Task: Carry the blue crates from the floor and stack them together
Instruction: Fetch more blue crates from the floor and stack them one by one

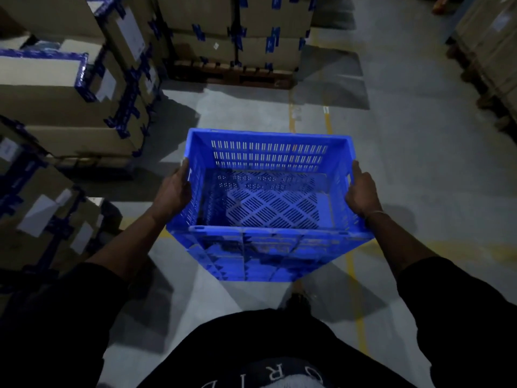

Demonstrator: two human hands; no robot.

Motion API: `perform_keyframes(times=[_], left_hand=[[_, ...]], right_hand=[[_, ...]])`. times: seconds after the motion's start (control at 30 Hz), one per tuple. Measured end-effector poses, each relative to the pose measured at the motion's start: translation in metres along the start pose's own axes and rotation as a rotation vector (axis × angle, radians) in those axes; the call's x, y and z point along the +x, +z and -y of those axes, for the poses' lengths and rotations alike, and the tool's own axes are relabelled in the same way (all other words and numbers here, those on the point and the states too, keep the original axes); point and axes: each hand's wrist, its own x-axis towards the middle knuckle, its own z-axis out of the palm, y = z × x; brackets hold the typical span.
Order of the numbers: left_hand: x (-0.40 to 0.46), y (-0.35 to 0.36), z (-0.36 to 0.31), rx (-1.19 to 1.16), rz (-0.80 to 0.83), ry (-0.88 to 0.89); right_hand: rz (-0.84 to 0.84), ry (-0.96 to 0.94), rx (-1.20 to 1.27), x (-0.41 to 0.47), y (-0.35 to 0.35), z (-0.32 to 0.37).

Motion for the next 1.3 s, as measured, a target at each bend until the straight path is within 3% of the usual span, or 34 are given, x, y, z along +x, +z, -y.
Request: perform_keyframes(times=[0.27, 0.53, 0.77, 0.9, 1.03, 1.3], left_hand=[[0.002, 0.003, 0.001, 0.042, 0.022, -0.05], [0.013, 0.014, 0.006, 0.241, 0.186, -0.081], [0.018, 0.011, 0.012, 0.344, 0.27, 0.05], [0.014, 0.022, 0.02, 0.339, 0.27, 0.146], [0.024, 0.024, 0.024, 0.339, 0.274, 0.128], [0.033, 0.023, 0.025, 0.339, 0.288, 0.114]], right_hand=[[0.029, -0.03, -0.007, -0.004, 0.006, -0.007], [-0.017, -0.029, -0.057, -0.006, 0.014, 0.0], [0.17, -0.132, -0.066, -0.002, 0.005, -0.016], [0.072, -0.213, -0.038, -0.008, 0.011, -0.021], [-0.012, -0.189, -0.074, 0.001, 0.014, -0.015], [-0.022, -0.138, -0.115, -0.001, 0.014, -0.013]])
